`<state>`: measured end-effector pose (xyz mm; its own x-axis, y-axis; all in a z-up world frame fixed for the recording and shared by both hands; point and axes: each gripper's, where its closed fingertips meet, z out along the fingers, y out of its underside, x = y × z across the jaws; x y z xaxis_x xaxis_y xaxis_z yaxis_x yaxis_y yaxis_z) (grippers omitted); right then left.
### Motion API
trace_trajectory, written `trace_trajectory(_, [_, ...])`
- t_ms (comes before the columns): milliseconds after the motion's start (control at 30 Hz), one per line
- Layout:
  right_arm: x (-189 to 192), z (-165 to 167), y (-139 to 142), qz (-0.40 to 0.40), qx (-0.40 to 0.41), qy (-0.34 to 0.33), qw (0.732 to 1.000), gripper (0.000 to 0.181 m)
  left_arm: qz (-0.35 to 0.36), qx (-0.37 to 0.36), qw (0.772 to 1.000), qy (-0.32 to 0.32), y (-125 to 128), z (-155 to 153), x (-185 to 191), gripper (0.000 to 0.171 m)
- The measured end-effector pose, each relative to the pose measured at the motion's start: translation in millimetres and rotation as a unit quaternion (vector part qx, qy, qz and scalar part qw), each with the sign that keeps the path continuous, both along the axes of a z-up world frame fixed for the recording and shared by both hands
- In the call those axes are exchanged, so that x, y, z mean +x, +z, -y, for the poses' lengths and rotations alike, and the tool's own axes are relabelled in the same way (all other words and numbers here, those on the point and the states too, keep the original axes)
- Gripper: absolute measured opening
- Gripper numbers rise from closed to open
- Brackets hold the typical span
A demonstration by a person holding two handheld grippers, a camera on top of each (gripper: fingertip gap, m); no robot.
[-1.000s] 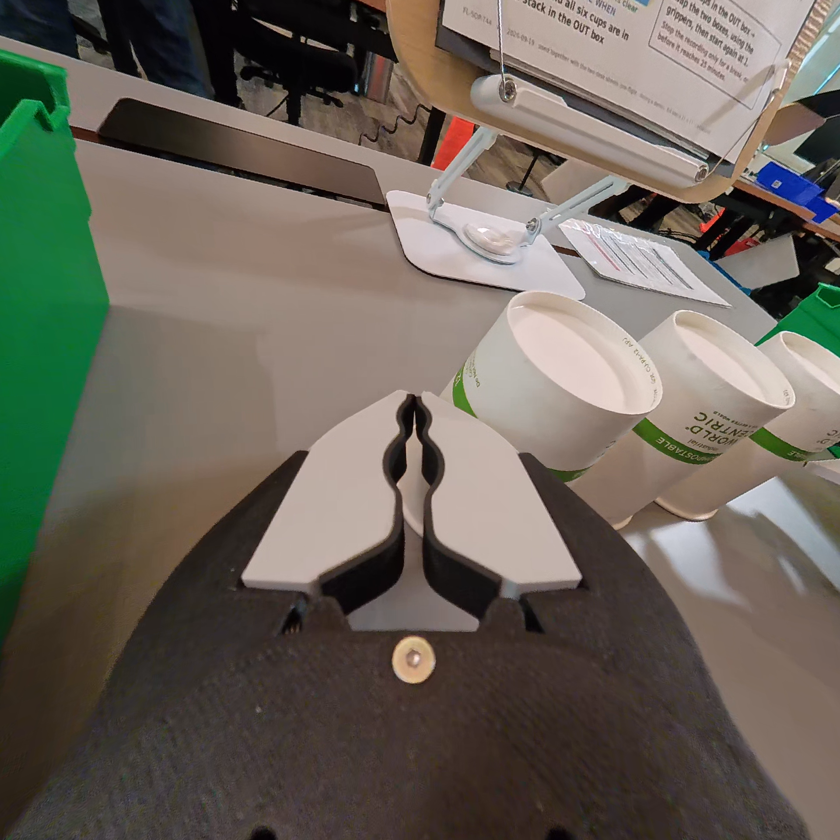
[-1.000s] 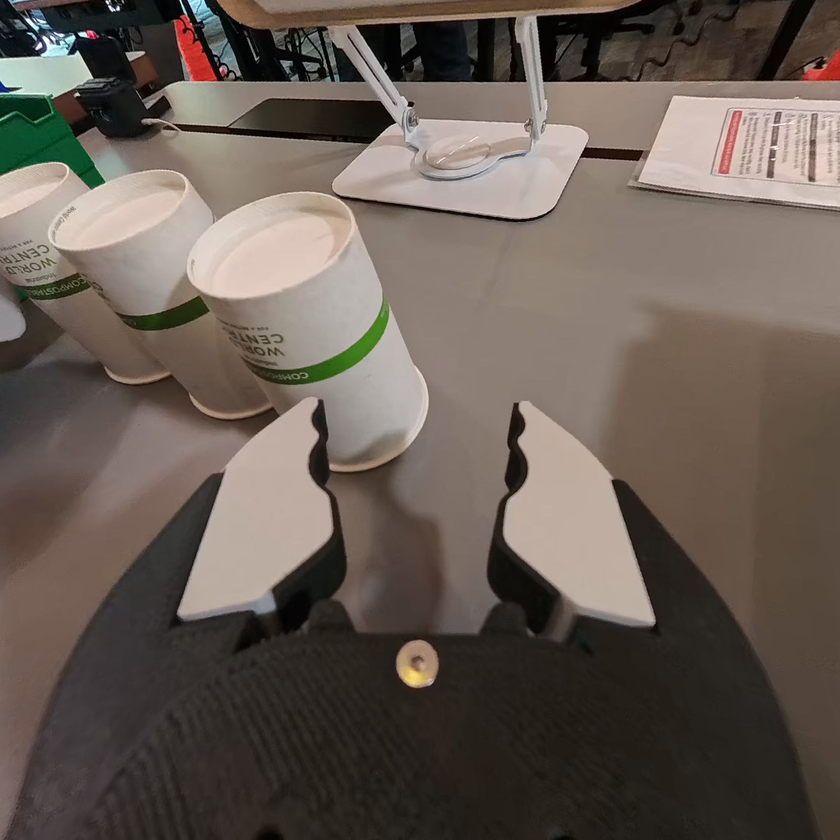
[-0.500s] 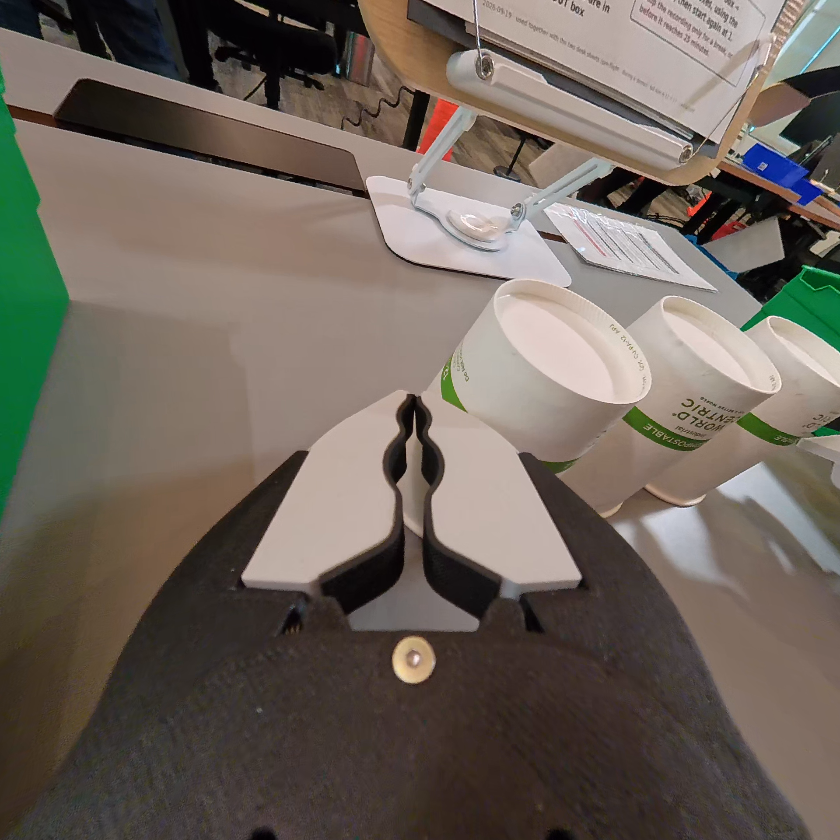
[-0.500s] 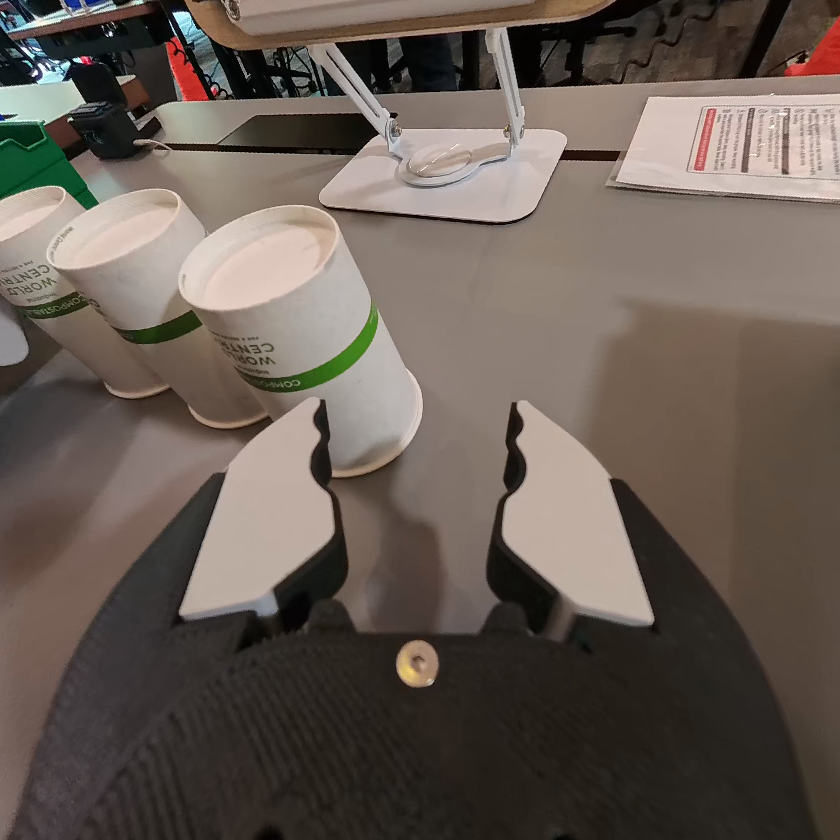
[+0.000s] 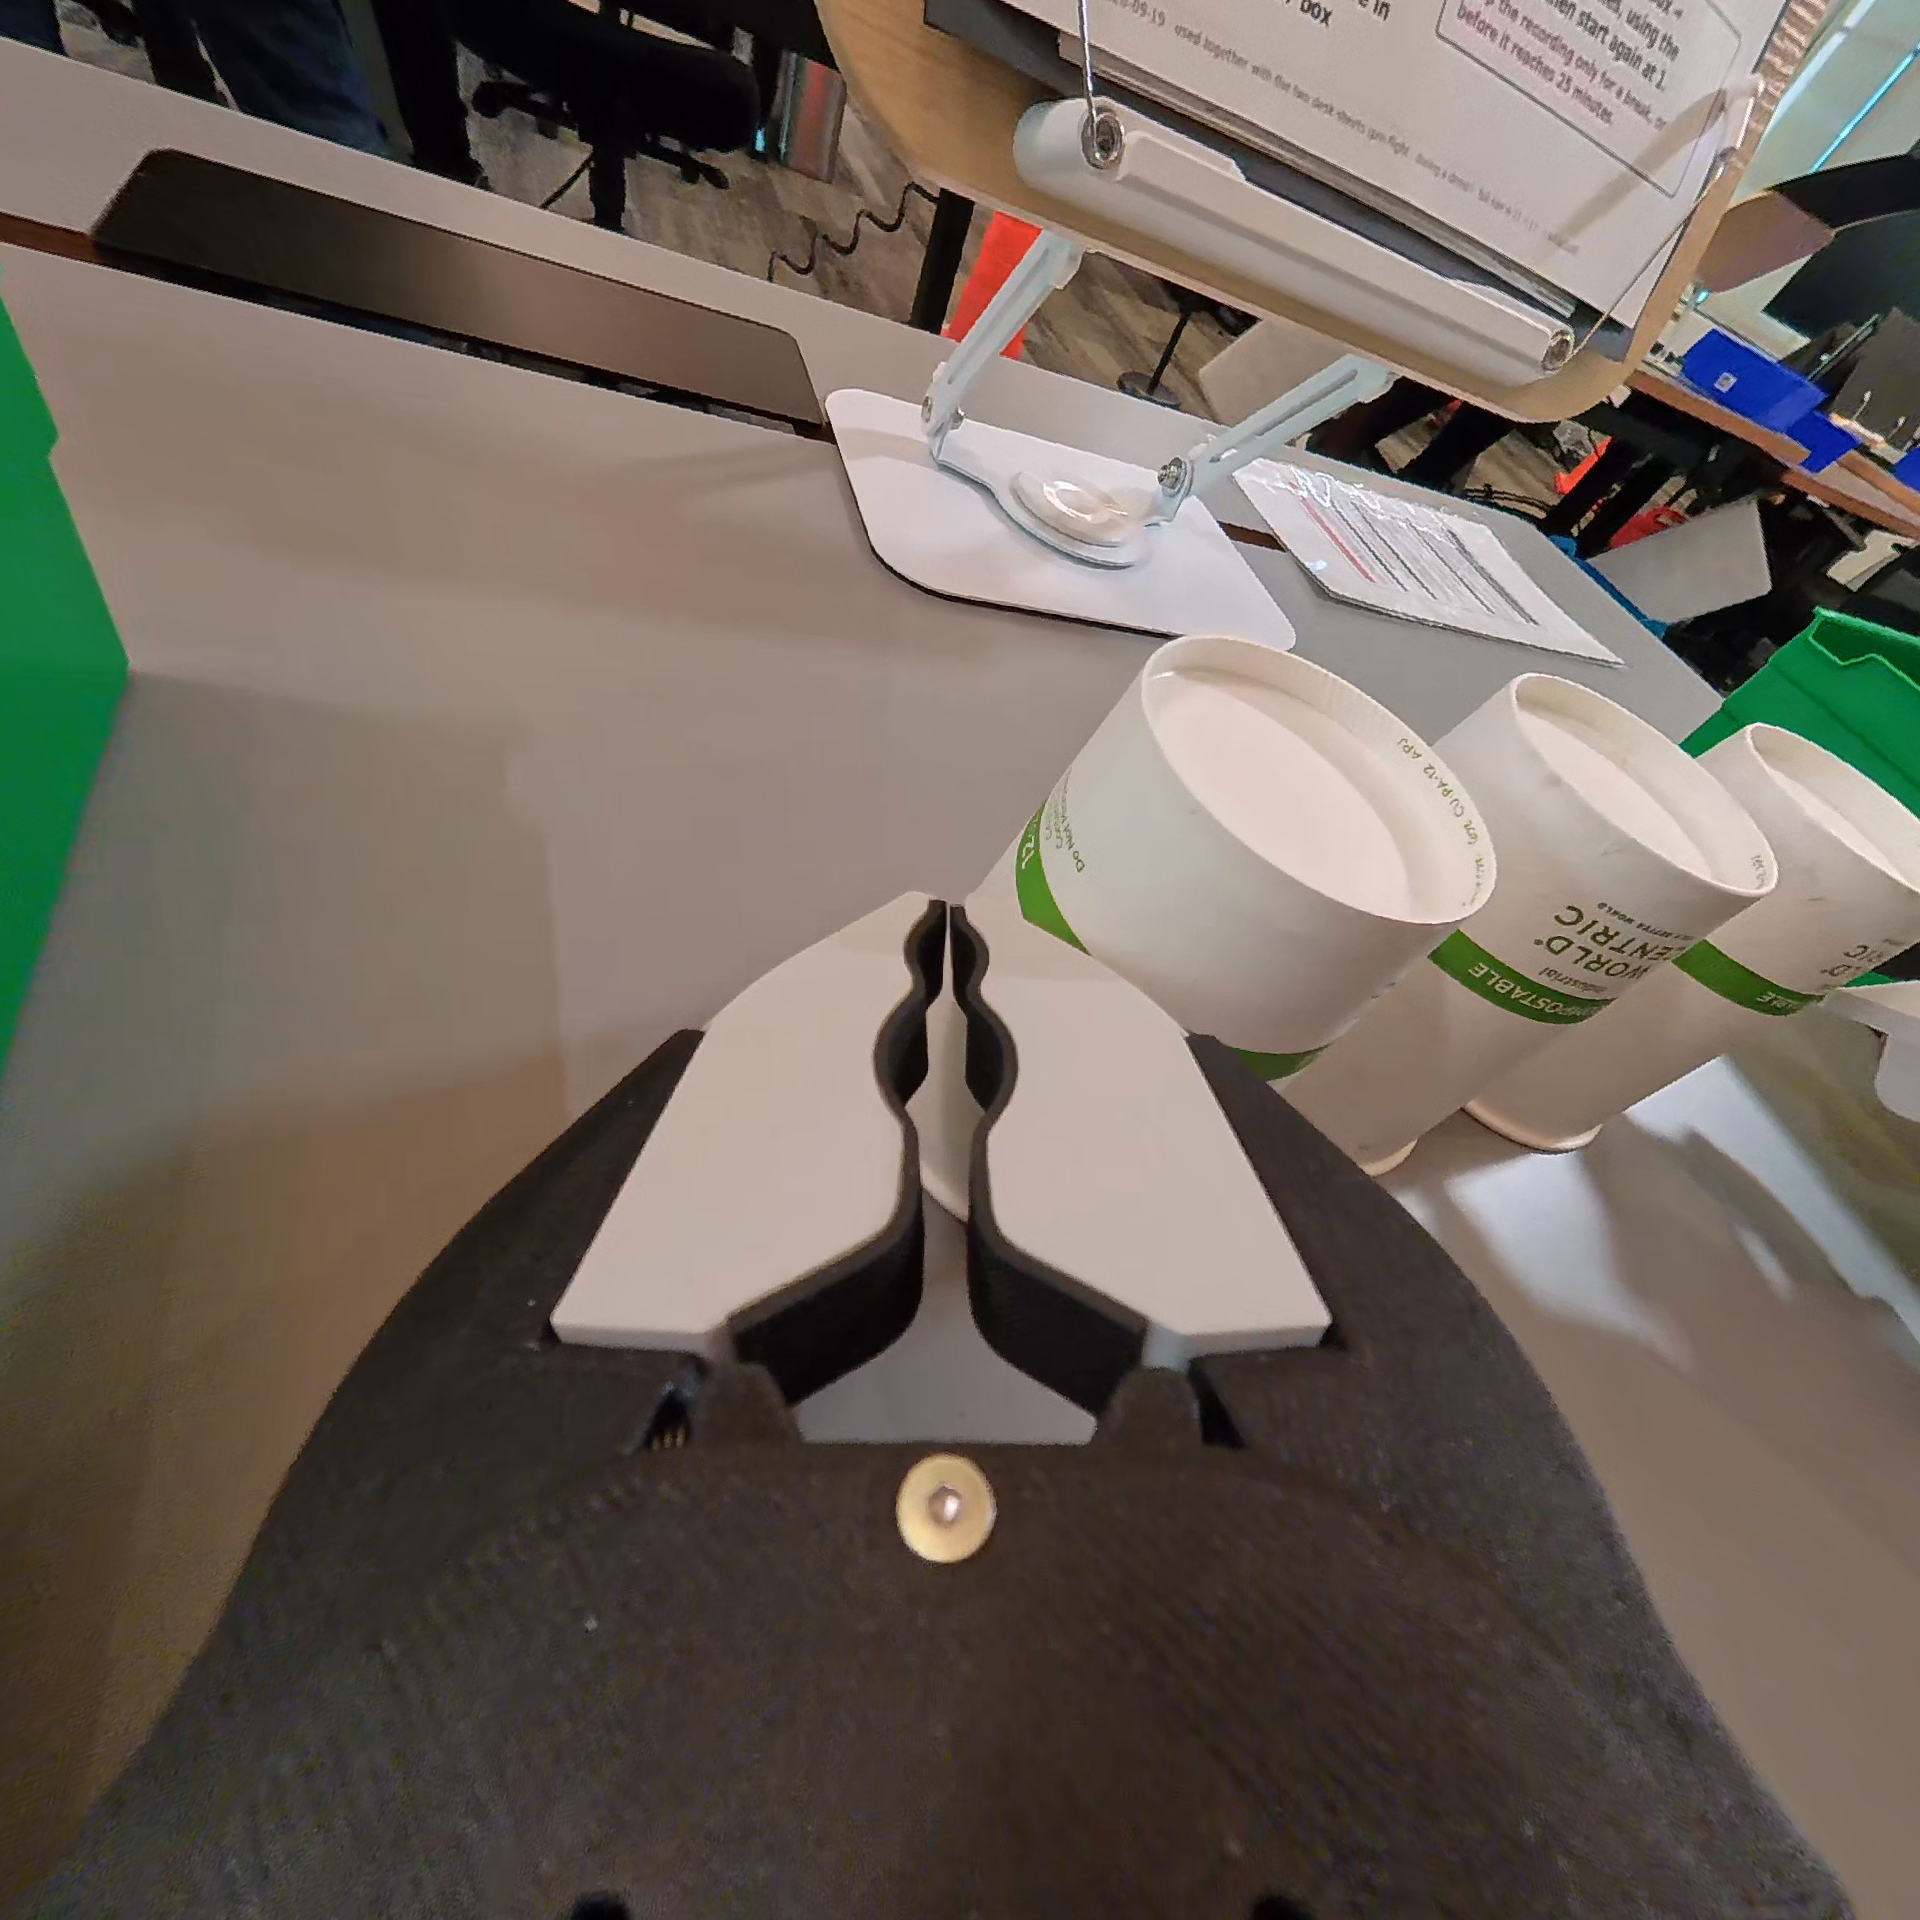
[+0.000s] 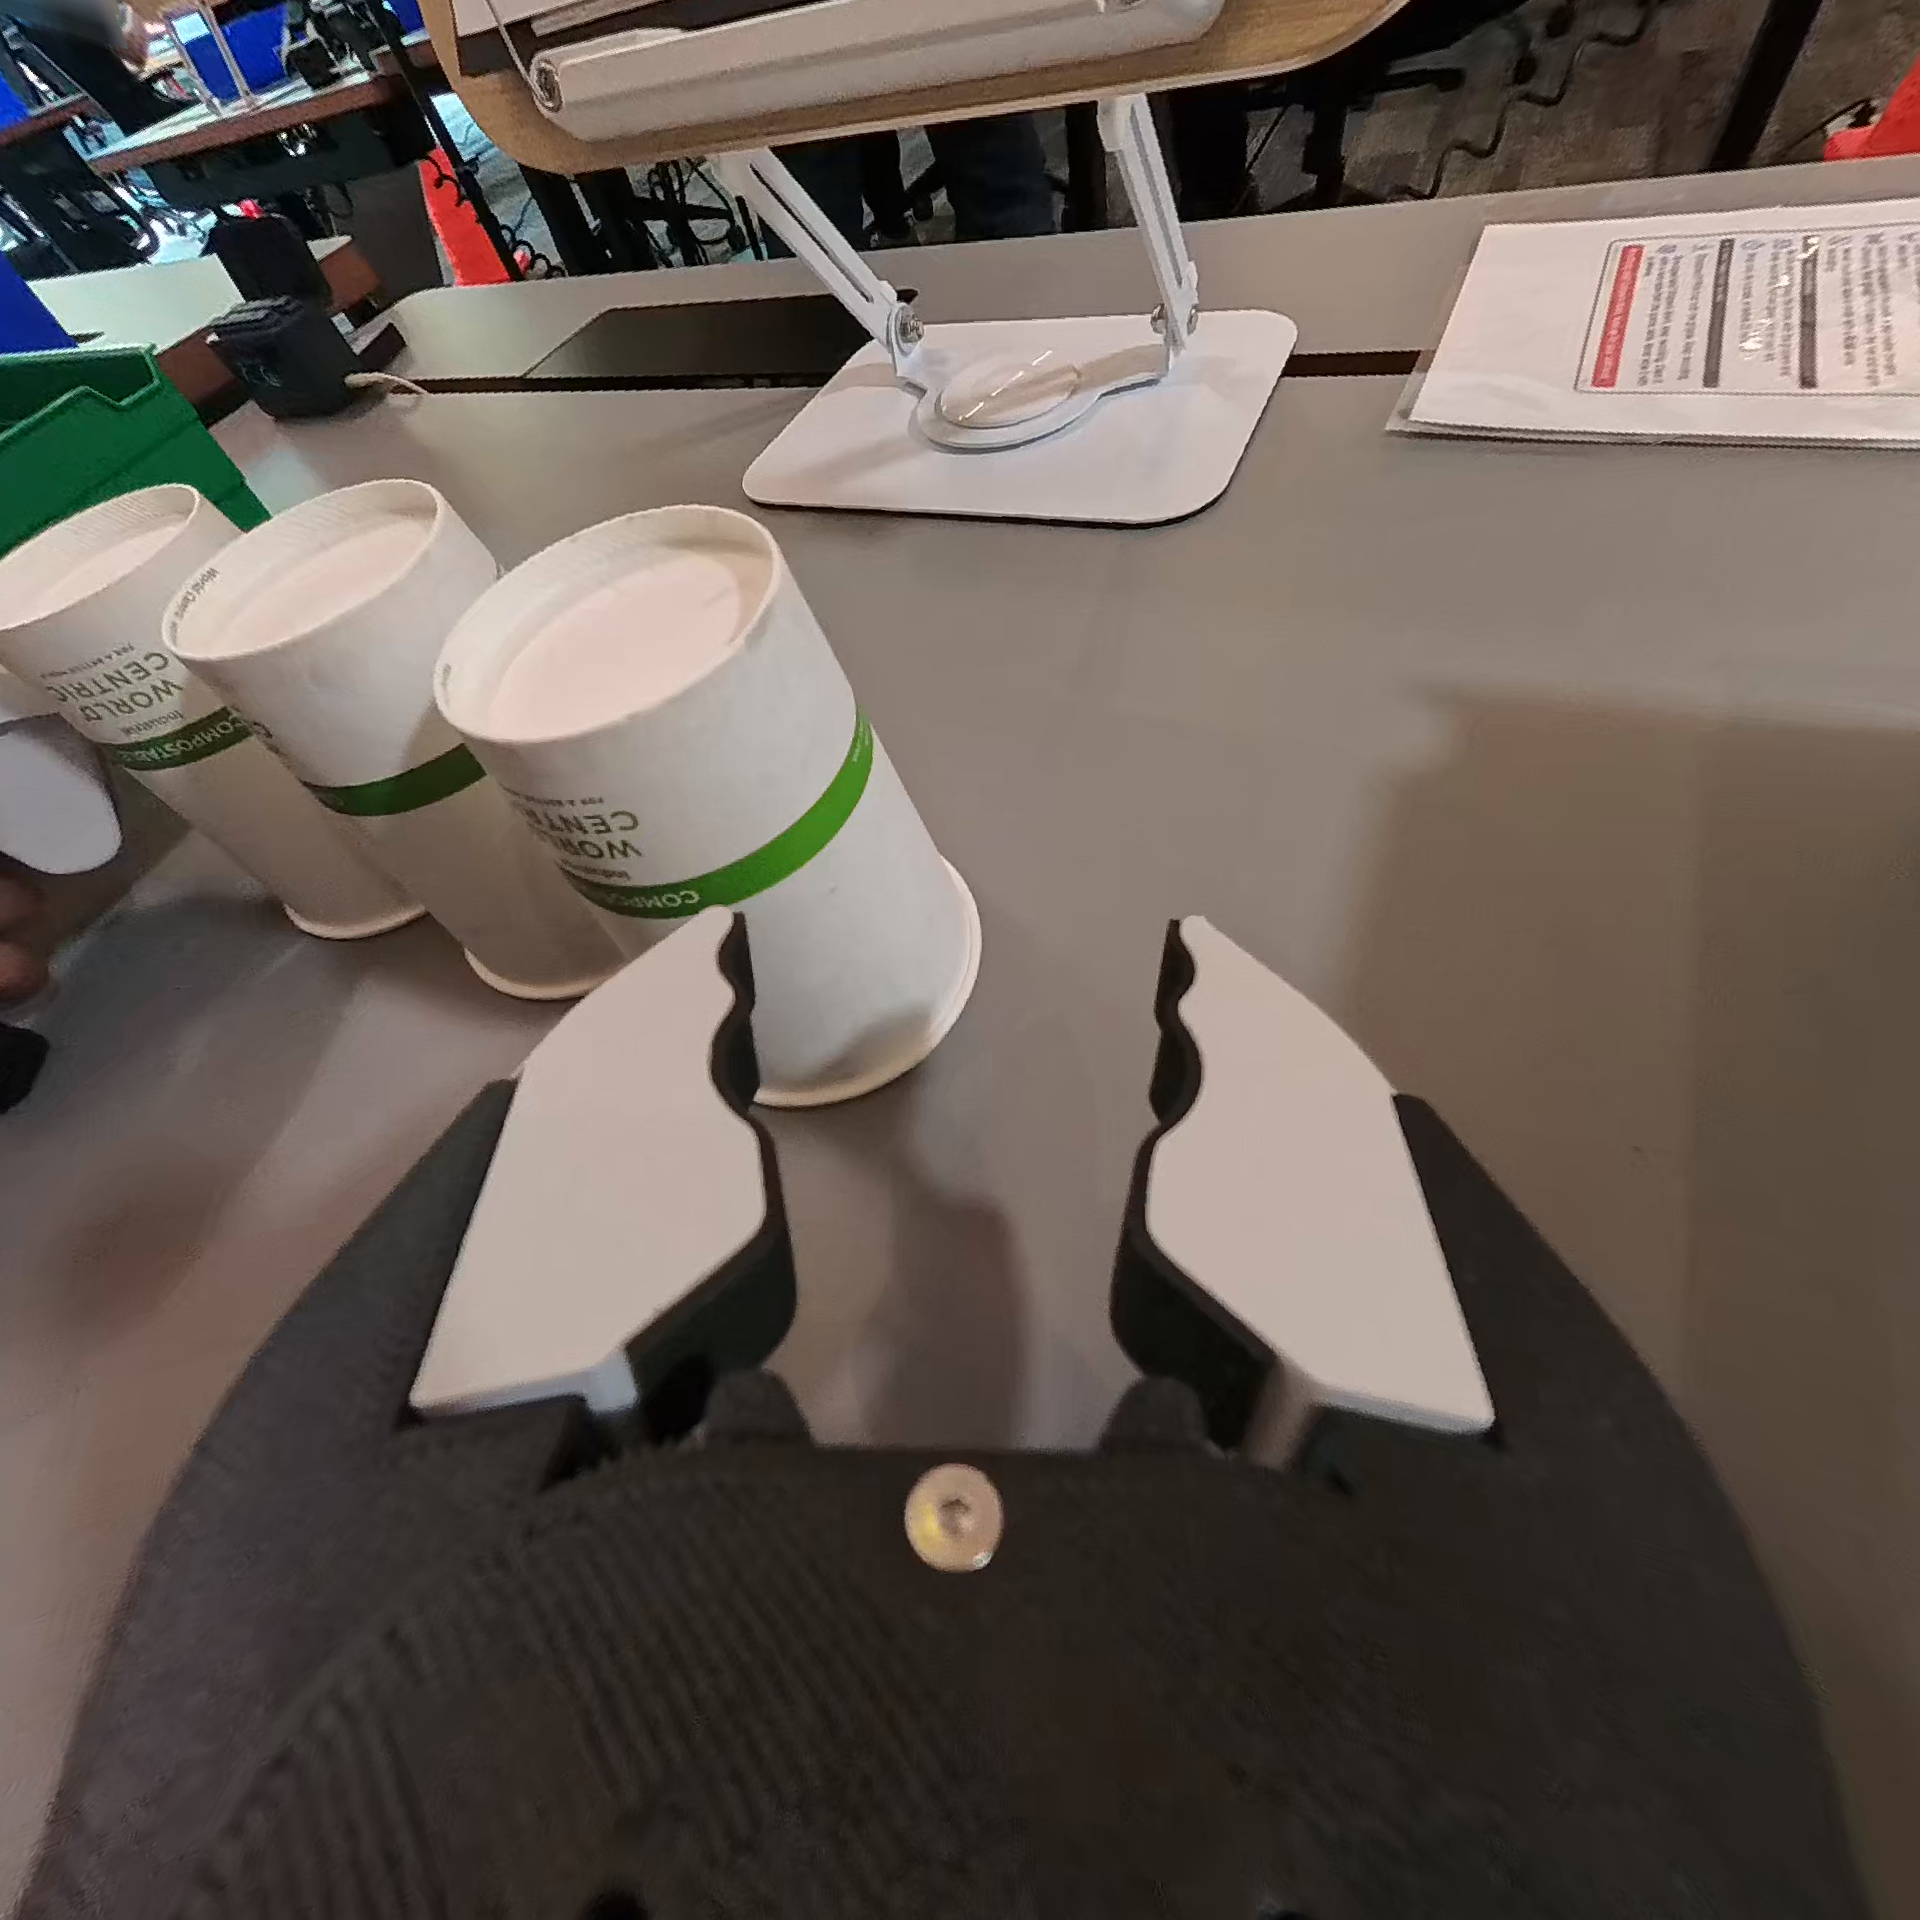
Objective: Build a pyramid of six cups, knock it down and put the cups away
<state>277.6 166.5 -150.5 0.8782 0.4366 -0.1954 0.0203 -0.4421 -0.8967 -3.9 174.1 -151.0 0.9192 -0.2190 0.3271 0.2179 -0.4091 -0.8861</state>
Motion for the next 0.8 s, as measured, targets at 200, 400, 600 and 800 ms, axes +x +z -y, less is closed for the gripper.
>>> trace_trajectory(200, [11.4, -3.4, 22.3, -0.009, 0.054, -0.023, 0.998, 0.067, -0.001, 0.010, 1.000, 0.004, 3.4, 0.1, -3.3, 0.005])
trace_trajectory(400, [16.9, -4.2, 33.6, -0.048, 0.070, -0.030, 0.996, 0.066, 0.006, 0.014, 1.000, 0.006, 6.4, 0.1, -6.4, 0.009])
trace_trajectory(600, [13.0, -4.7, 29.7, -0.037, 0.065, -0.027, 0.997, 0.065, 0.001, 0.009, 1.000, 0.003, 2.7, 1.1, -5.1, 0.009])
trace_trajectory(800, [14.3, -4.4, 28.6, -0.038, 0.063, -0.029, 0.997, 0.065, 0.001, 0.003, 1.000, 0.004, 0.8, 0.1, -5.6, 0.008])
